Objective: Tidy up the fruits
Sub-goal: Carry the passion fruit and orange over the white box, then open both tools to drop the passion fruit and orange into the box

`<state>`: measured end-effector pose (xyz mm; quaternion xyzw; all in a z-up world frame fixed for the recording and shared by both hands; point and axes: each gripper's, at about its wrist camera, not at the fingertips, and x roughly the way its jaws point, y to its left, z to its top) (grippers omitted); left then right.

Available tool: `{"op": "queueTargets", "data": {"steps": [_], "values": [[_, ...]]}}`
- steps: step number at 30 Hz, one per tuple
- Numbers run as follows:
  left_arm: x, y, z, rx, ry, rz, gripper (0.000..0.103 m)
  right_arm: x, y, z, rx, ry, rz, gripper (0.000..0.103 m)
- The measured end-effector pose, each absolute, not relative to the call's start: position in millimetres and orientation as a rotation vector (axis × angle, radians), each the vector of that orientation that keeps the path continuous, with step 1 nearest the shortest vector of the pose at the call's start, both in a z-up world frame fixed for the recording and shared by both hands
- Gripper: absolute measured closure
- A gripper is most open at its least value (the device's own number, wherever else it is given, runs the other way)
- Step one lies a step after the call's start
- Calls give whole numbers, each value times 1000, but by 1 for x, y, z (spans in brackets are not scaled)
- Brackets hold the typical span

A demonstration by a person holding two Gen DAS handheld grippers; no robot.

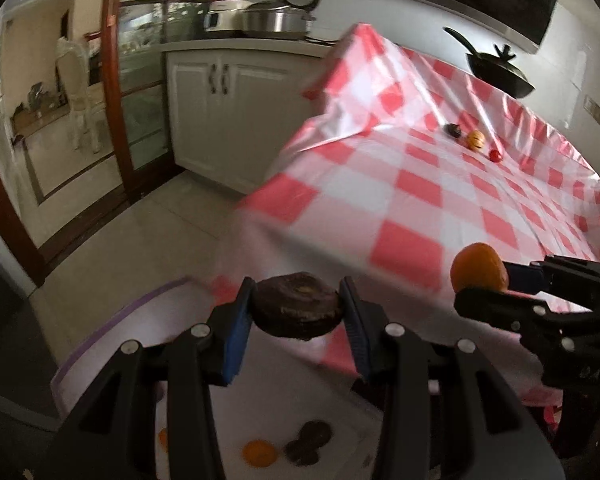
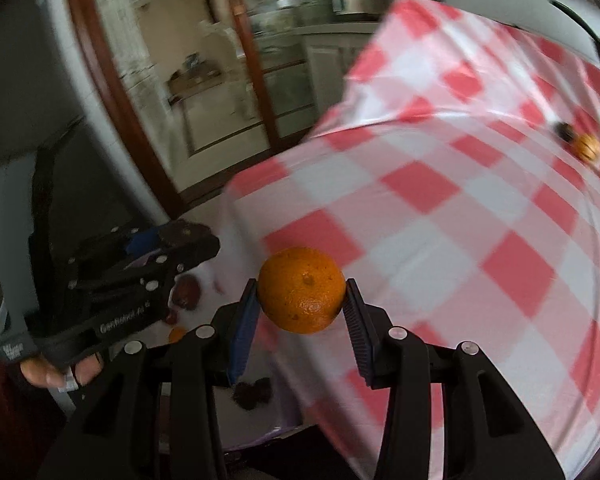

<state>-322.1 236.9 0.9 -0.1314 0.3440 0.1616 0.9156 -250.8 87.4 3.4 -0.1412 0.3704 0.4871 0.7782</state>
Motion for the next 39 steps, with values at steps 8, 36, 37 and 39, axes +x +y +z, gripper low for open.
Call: {"op": "queueTargets", "data": {"steps": [8,36,37,39], "values": [[-364,275,-36,-339,790,428,60,-303,139,-35,-525,857,1225,61],[-369,311,-144,-392,1193,587,32,-371,201,-154,-973,1066,1327,47],[-369,311,-140,-385,1183,596,25,-371,200,-151,-967,1061,1331,43],[-369,309,-135,-369,1172,610,22,-371,199,-143,-947,1036,1339,40]]}}
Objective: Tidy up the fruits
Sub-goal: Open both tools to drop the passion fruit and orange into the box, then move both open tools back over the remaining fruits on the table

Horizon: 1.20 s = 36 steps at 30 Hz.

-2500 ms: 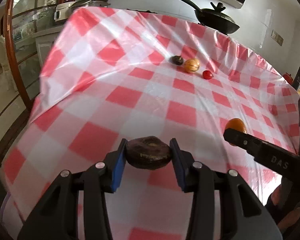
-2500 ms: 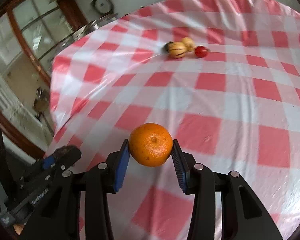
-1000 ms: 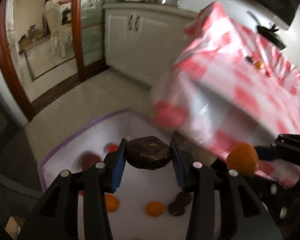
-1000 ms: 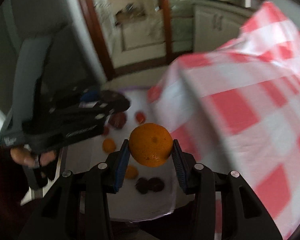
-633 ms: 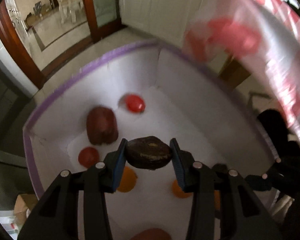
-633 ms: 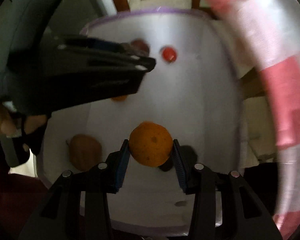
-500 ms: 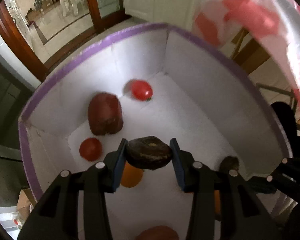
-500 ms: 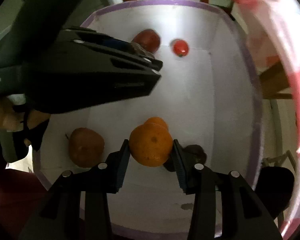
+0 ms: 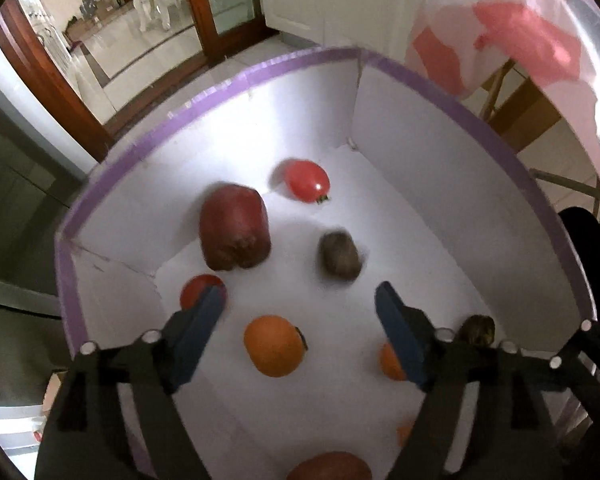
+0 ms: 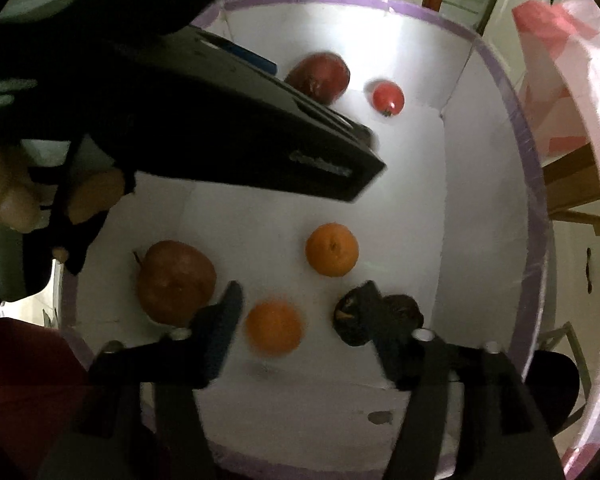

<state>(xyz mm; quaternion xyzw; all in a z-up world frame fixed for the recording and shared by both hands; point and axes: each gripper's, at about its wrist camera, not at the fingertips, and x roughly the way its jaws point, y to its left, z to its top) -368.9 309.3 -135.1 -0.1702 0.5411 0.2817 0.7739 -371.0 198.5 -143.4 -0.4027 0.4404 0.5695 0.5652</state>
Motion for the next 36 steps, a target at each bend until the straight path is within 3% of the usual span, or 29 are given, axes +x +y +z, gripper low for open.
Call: {"op": "queueTargets", "data": {"steps": [11,15,21,25,28,31,36], "values": [[-359,302,-108,-286,1155,631,21,-363,173,-110,-830,981,1345,38],[-353,300,-95,-237,1144,646,16,-360,163,-99,-786,947,1364,30],[-340,298,-73,-191,1119,707,15,-348,142,-65,-705,862,1366,27],[-315,284,-20,-128,985,738,13,-319,116,-22,-545,766,1322,22],[-287,252,24,-45,852,676,4,-285,85,11,-428,691,1236,18],[-249,215,60,2,755,546,2,-248,49,36,-362,640,1101,16],[-160,154,75,-62,699,294,2,-162,-27,54,-183,647,866,16]]}}
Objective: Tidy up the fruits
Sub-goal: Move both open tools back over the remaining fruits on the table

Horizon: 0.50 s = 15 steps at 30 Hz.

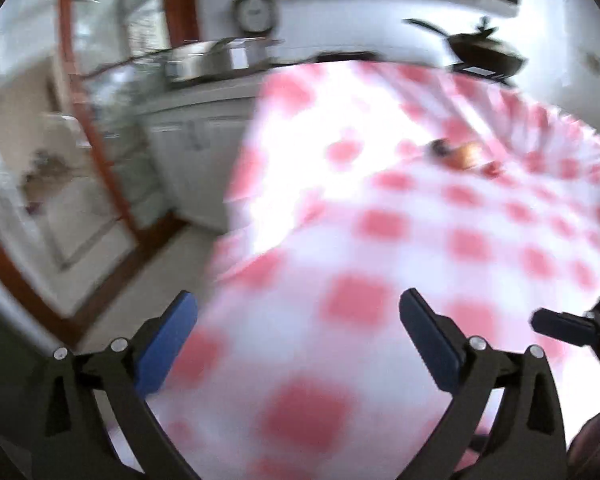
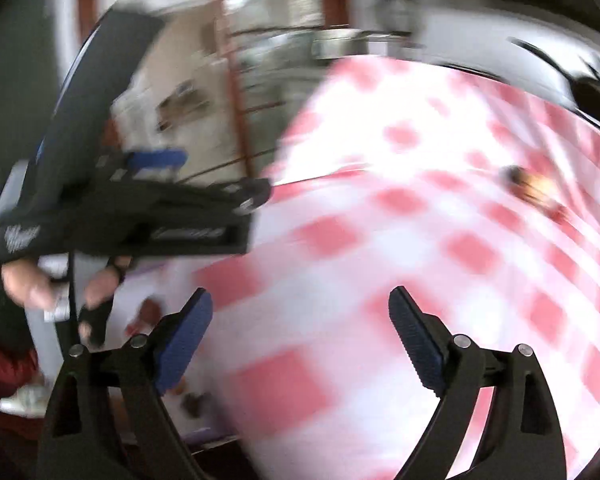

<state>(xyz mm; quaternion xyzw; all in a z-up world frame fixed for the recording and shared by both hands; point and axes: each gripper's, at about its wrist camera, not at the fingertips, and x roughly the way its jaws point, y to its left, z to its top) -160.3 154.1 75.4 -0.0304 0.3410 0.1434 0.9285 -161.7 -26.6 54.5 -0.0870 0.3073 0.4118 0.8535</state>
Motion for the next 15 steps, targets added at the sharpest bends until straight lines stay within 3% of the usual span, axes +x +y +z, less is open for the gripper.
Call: {"op": "queueTargets", "data": {"steps": [9,15], "values": [[6,60,33,-174,738,35,2,1,-130,26,31,764,469,16],[51,52,17,-222,771,39,2,69,-161,15,124,780,345,16]]}}
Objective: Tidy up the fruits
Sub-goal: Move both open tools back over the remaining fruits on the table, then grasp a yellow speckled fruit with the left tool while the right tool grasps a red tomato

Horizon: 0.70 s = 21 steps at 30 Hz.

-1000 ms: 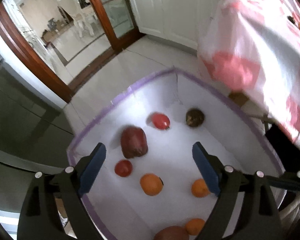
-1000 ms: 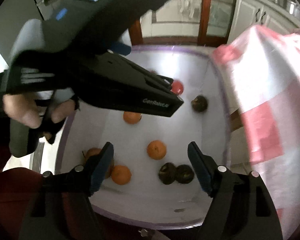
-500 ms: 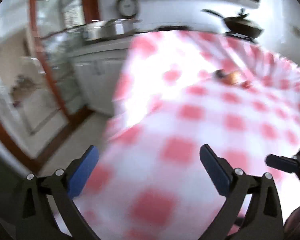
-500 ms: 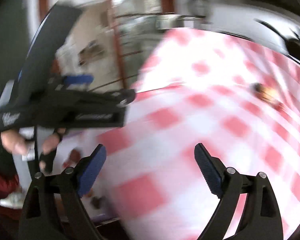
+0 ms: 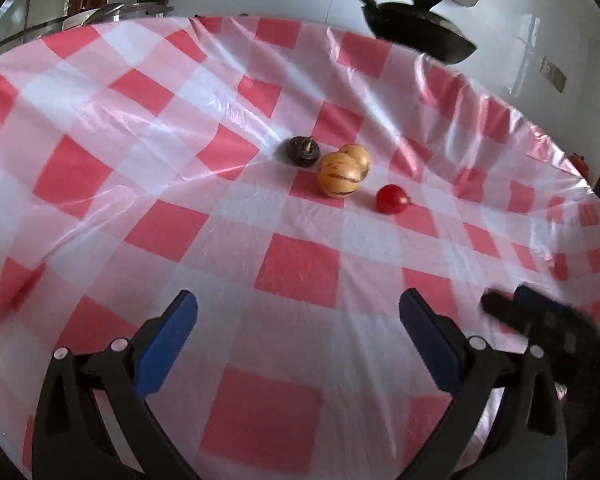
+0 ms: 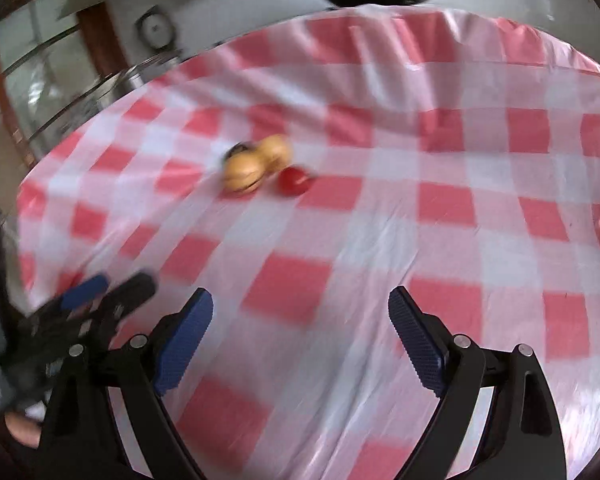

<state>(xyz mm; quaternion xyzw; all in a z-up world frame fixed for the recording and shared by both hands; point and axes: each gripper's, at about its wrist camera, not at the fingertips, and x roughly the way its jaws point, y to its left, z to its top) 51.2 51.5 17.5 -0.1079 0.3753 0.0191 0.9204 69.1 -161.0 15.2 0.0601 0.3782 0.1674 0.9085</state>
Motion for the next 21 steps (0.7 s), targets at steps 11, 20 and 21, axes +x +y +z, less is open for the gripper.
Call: {"op": "queueTargets", "data": {"steps": [11,20,21], "values": [[60,68,8,-300,833,64,2,167,-117,10,39,817,347,21],[61,68,6,-301,848,69,2,203,-73,1,-111,888,358,43],[61,68,6,-297,850,71,2,203,-72,1,-118,886,350,46]]}}
